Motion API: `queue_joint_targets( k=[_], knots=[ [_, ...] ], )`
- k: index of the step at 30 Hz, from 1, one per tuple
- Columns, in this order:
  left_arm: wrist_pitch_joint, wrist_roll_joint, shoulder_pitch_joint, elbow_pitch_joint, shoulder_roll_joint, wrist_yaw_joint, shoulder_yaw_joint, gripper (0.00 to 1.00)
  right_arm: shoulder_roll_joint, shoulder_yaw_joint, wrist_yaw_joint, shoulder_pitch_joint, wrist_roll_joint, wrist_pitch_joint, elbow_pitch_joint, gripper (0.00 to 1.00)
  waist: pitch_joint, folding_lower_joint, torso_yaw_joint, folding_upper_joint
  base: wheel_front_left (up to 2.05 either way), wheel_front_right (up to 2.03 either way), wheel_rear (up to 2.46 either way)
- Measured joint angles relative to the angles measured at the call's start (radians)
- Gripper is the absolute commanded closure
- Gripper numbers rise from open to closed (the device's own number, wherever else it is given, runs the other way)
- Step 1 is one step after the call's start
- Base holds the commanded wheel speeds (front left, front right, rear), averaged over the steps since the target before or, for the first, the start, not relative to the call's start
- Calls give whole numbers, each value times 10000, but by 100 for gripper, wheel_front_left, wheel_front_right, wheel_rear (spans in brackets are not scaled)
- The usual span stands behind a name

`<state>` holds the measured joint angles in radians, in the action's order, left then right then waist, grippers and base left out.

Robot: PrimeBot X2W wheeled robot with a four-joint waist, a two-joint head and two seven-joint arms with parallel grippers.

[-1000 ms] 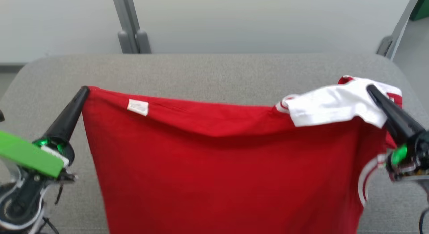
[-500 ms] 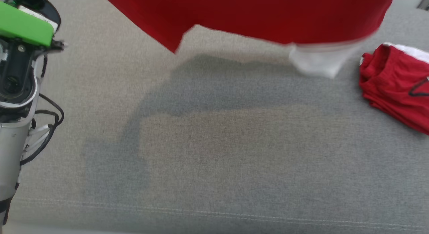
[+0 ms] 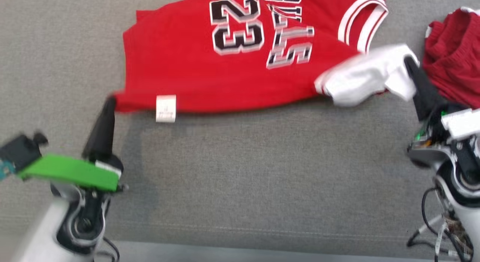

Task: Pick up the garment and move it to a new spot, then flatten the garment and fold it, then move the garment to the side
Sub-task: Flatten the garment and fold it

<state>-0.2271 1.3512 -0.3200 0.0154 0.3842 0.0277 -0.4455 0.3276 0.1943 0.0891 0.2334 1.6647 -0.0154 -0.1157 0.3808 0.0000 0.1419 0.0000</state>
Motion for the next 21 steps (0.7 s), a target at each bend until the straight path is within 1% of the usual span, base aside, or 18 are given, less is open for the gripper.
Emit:
queue_joint_targets(
  k=[2, 5, 11, 16, 21],
  knots=[
    [-155, 63, 669, 270, -79, 221, -48, 100, 35, -25, -242, -616, -38, -73, 245, 100, -1, 0, -82, 0, 0, 0, 0],
    [-155, 81, 1287, 631, -132, 462, -46, 100, 107, -90, -460, -1237, -33, -161, 596, 100, -181, 0, -158, 0, 0, 0, 0],
    [-155, 48, 1798, 993, -213, 612, -77, 100, 378, 280, -729, -2323, -21, 142, 759, 100, -940, 0, -265, 0, 0, 0, 0],
    [-157, -13, 2249, 957, -132, 692, -56, 100, 414, 679, -892, -3365, 98, 474, 654, 100, -1644, 0, -260, 0, 0, 0, 0],
    [-157, 17, 3307, 734, -2, 702, -77, 100, 560, 671, -874, -4329, 167, 474, 558, 100, -2340, 0, -268, 0, 0, 0, 0]
  ],
)
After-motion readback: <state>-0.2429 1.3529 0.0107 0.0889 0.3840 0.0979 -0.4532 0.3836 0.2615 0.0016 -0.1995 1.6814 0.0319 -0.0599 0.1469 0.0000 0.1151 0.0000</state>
